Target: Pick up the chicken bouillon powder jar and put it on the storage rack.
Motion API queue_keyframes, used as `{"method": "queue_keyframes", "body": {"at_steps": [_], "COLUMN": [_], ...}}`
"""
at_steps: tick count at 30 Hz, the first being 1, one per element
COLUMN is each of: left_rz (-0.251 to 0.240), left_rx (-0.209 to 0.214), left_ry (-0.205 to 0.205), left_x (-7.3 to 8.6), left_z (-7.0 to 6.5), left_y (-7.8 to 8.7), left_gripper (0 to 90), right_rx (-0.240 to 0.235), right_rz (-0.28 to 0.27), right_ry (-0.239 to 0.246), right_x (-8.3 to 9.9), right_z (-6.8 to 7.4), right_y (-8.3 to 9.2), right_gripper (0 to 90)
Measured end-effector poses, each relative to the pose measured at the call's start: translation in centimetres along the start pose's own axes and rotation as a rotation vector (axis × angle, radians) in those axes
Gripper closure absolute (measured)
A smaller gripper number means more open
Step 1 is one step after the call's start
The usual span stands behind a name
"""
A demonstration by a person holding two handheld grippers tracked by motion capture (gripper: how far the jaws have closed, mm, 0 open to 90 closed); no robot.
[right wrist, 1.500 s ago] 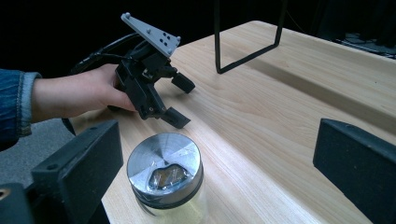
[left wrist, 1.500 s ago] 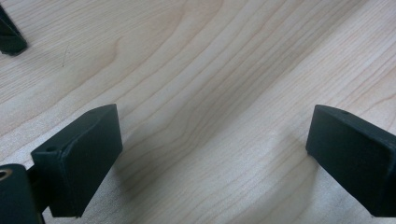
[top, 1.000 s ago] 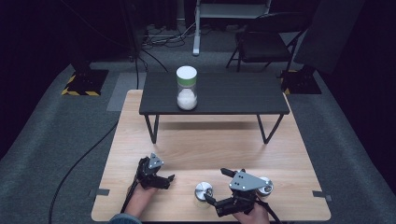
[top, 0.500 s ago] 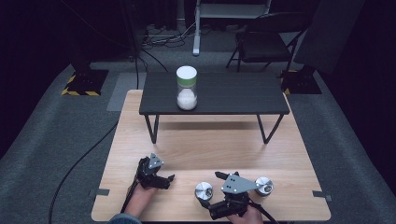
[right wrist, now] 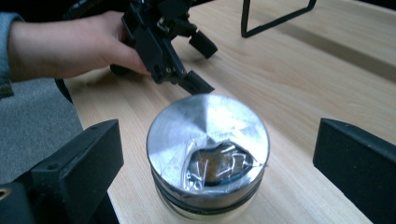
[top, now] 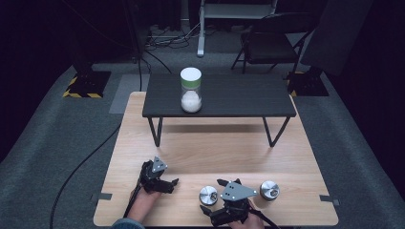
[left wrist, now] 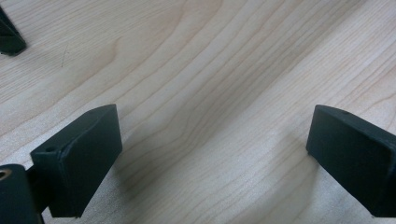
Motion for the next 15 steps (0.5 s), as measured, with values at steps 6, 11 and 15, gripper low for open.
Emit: {"method": "queue_keyframes", "body": {"at_steps": [6,11,15], "left_rz": [0.000,-0.001,-0.001], "left_rx": [0.001,0.002,0.002], "left_ry": [0.000,-0.002,-0.002], "left_x": [0.0,0.0,0.0], "left_z": [0.0,0.0,0.0], "left_y": [0.0,0.0,0.0], "left_gripper": [3.3,3.2,3.2], "right_rx": [0.001,0.010,0.011], "right_rz": [0.011,0.015,0.028], "right_ry": [0.012,0.028,0.030], "right_x": [0.4,0.8,1.2], "right_z": [0.2,0.6,0.6], "right_y": [-0.7,-1.2,-1.6], "right_gripper": [2.0,2.8,4.8]}}
Point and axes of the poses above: each handheld gripper's, and its own axes: y roughly backward along the jaws, x roughly out of its underside, z roughly to its left, the point moved 2 cm from there along -y, roughly forward along the jaws, and after that the axes turned 1 degree about z, right-handed, at the moved point
